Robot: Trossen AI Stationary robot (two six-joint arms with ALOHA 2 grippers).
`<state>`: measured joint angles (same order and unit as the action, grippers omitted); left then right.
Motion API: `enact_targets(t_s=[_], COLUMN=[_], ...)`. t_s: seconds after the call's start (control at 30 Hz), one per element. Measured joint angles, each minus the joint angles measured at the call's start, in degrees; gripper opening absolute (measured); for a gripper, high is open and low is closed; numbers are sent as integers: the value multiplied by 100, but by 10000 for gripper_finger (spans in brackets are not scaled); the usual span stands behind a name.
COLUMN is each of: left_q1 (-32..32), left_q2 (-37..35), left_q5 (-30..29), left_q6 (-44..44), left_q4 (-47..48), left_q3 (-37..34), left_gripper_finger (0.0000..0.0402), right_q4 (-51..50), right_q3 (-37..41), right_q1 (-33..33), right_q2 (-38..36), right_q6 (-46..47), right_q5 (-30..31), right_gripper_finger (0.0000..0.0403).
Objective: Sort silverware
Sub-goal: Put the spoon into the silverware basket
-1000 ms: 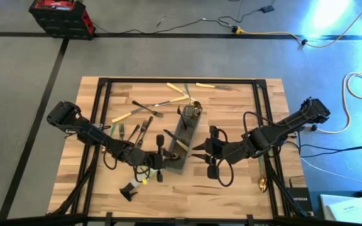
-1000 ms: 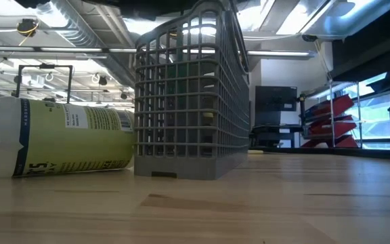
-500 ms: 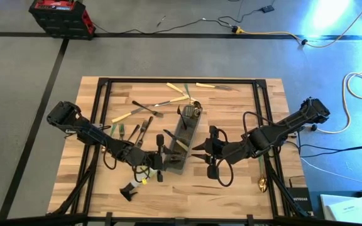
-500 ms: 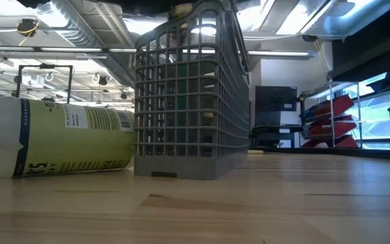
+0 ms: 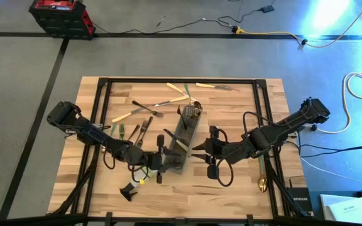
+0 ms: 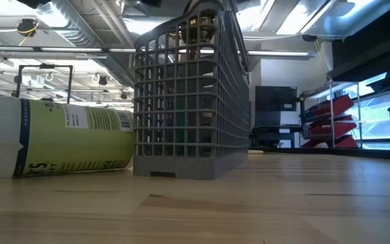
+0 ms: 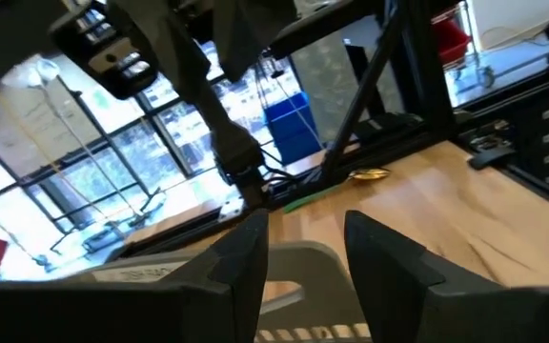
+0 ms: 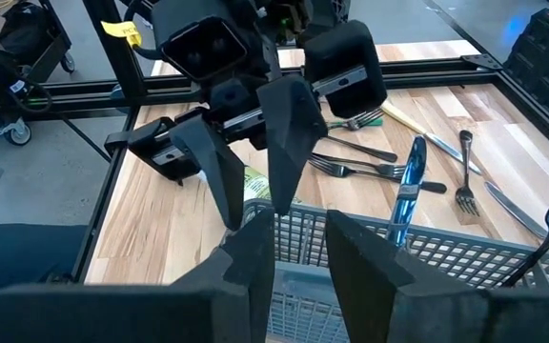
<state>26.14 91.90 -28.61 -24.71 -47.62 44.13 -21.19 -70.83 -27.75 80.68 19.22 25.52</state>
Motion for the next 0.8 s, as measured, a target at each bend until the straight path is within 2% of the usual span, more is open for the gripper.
enact_targets(t_s=[0.1,0.2,0.23,0.37,0.5,0.63,0.7,0.8], left_q1=[108,351,439,707,784,758,740,735], left_q2=[-42,-189,-245,-367,-503,-650,-726,-748], left_q5=[-340,-695,-798,-1102,-1107,-1028,-916,-878], left_q6=[-333,-755,-902,-1268,-1188,-748,-375,-71], left_q4=[15,85,55,-151,-288,-246,-286,-300], left_q3=[1,-1,1,-1,-33,-381,-581,-792], left_gripper_finger=[125,125,125,125,125,125,125,125], right_q4=[-256,-1286,-1641,-2708,-3298,-4607,-5208,-5523], right_q3=[0,2,2,4,7,13,143,517], right_q1=[-3,-52,-92,-245,-206,-157,-189,-296], right_q2=[0,2,21,258,456,586,659,706], right_q6=[346,1187,1452,2118,2774,4394,4980,5140], right_q5=[-245,-1353,-1542,-1607,-1956,-2602,-3203,-4313], right_gripper_finger=[81,81,81,81,81,81,81,81])
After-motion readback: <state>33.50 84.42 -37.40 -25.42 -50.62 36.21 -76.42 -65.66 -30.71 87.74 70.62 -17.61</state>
